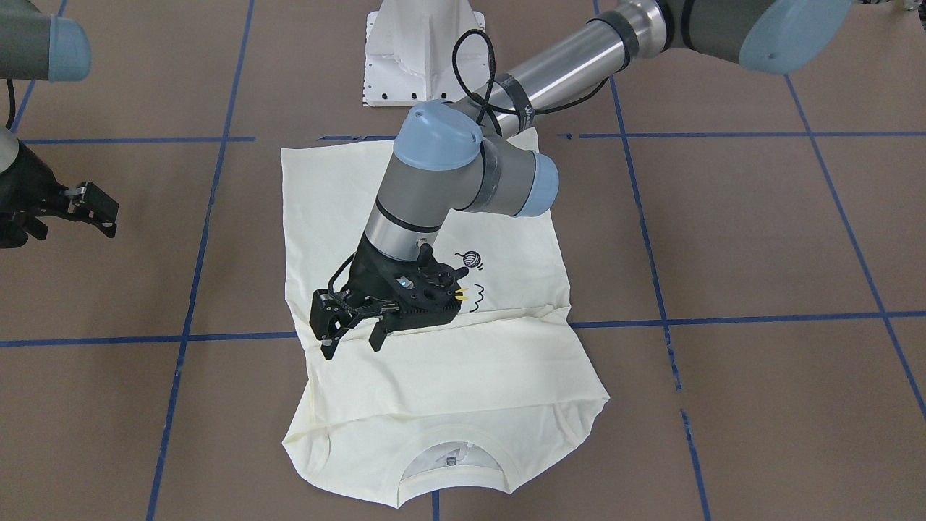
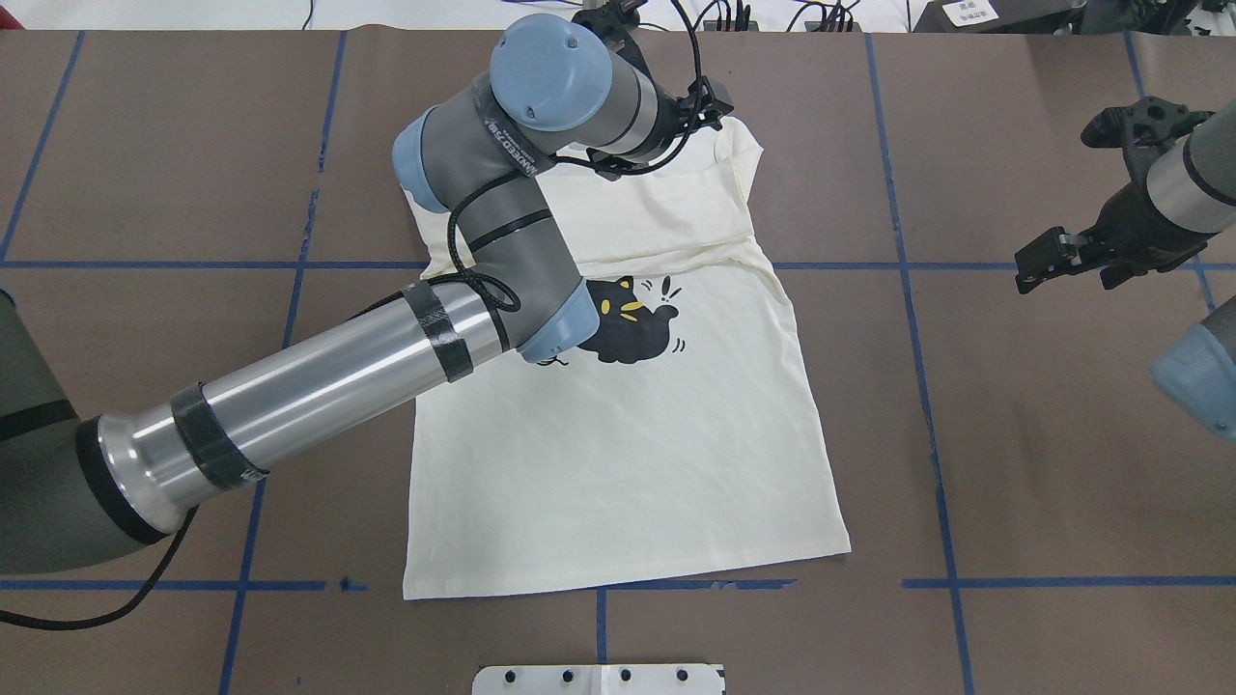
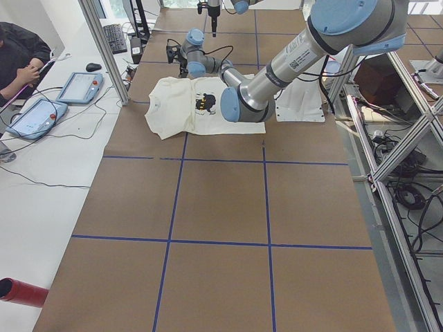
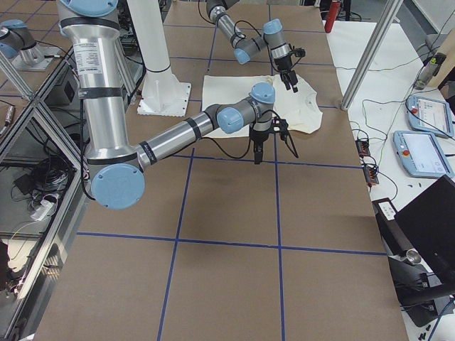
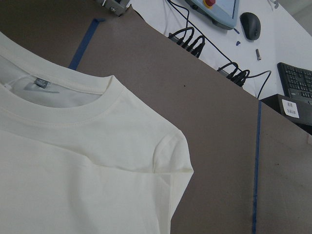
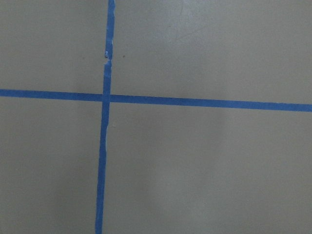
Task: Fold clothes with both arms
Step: 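Release the sleeve with the left gripper while the right gripper lowers to the hem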
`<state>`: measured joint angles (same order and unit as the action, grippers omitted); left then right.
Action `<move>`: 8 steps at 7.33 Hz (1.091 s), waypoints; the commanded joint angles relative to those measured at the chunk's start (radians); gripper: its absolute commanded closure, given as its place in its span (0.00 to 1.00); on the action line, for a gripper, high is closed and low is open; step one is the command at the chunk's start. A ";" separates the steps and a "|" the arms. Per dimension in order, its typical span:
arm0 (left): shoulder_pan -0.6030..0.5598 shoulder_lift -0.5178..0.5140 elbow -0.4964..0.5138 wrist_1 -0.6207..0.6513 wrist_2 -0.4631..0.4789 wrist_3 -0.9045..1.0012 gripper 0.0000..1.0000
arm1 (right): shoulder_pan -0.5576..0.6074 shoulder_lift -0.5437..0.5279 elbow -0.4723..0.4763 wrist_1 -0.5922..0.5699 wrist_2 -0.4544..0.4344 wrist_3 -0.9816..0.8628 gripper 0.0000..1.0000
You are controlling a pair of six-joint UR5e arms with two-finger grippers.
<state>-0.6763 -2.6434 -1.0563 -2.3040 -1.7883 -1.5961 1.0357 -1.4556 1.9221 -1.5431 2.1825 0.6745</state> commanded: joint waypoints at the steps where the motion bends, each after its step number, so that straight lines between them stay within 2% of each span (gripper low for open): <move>1: -0.023 0.142 -0.197 0.126 -0.106 0.071 0.00 | -0.046 0.000 0.001 0.125 -0.001 0.180 0.00; 2: -0.025 0.237 -0.341 0.269 -0.108 0.173 0.00 | -0.119 0.000 0.005 0.206 -0.015 0.327 0.00; 4: -0.026 0.434 -0.677 0.533 -0.112 0.367 0.00 | -0.245 -0.005 0.067 0.224 -0.103 0.487 0.00; 5: -0.023 0.519 -0.818 0.596 -0.114 0.389 0.00 | -0.341 -0.008 0.099 0.224 -0.169 0.584 0.00; 7: -0.016 0.582 -0.940 0.624 -0.118 0.386 0.00 | -0.564 -0.012 0.147 0.225 -0.327 0.756 0.00; 8: -0.011 0.580 -0.964 0.659 -0.118 0.386 0.00 | -0.694 -0.012 0.144 0.225 -0.471 0.827 0.00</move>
<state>-0.6930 -2.0778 -1.9695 -1.6825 -1.9054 -1.2118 0.4958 -1.4672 2.0581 -1.3182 1.8590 1.4049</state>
